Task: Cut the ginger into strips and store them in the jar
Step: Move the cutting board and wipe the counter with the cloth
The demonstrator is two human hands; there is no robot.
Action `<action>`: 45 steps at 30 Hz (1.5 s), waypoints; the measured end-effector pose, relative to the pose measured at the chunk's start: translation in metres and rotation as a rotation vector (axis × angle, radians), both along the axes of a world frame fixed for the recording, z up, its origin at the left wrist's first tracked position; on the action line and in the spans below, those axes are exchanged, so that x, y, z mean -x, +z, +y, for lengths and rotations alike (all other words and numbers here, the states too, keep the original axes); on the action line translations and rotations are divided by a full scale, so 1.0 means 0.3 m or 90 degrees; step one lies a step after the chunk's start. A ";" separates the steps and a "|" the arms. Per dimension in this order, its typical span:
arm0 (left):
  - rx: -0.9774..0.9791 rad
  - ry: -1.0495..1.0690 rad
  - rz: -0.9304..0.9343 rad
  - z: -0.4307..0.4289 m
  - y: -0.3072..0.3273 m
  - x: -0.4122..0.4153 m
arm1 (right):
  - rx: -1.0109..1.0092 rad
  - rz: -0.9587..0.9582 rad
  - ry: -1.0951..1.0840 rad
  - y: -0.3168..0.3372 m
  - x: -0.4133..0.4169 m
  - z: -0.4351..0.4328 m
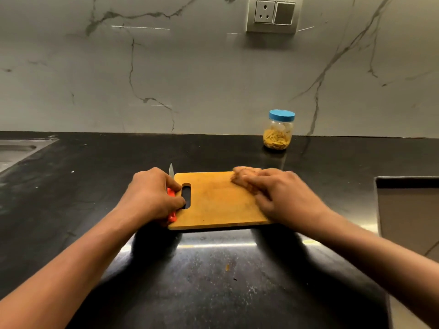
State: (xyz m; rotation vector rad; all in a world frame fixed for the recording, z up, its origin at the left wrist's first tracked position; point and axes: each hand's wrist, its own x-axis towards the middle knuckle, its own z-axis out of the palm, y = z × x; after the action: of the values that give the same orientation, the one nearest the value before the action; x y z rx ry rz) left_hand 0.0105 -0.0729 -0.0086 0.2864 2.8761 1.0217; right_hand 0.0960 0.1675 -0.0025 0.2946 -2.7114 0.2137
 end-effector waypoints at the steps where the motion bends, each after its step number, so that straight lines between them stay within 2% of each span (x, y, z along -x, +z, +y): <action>1: -0.001 -0.002 0.001 -0.001 -0.001 0.000 | -0.017 -0.015 -0.054 0.001 -0.008 0.041; 4: 0.005 -0.012 0.010 -0.002 -0.003 0.001 | -0.020 -0.074 -0.241 -0.003 0.029 0.123; 7: -0.004 -0.022 0.009 -0.001 -0.001 0.003 | -0.012 -0.114 -0.289 -0.025 0.095 0.061; 11: -0.019 -0.026 0.009 0.001 -0.003 0.007 | 0.039 -0.075 -0.179 -0.035 0.133 -0.168; 15: -0.026 -0.029 0.029 -0.011 -0.008 0.011 | 0.062 -0.011 -0.006 -0.059 0.067 -0.376; 21: 0.005 -0.038 0.037 -0.018 -0.014 0.019 | 0.071 -0.053 0.059 -0.054 -0.008 -0.299; 24: 0.009 -0.032 0.031 -0.012 -0.013 0.019 | 0.064 -0.072 -0.002 -0.058 -0.053 -0.143; 28: 0.006 -0.033 0.034 -0.011 -0.017 0.023 | 0.001 -0.068 -0.218 -0.054 -0.101 0.091; 32: 0.001 -0.033 0.030 -0.006 -0.014 0.021 | -0.026 -0.086 -0.298 -0.032 -0.078 0.093; 38: -0.004 -0.038 0.021 -0.007 -0.005 0.017 | -0.058 -0.075 -0.204 -0.031 0.019 -0.169; 42: -0.005 -0.027 0.034 -0.014 -0.004 0.015 | 0.009 -0.018 -0.032 -0.051 0.013 -0.390; 45: -0.017 -0.023 0.035 -0.022 -0.006 0.014 | 0.044 -0.006 0.024 -0.058 -0.007 -0.408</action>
State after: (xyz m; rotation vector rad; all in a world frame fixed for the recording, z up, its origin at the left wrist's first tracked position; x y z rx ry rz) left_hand 0.0062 -0.0795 -0.0105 0.3727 2.8958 1.0621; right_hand 0.0981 0.0451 -0.0198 0.3254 -2.7021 0.3203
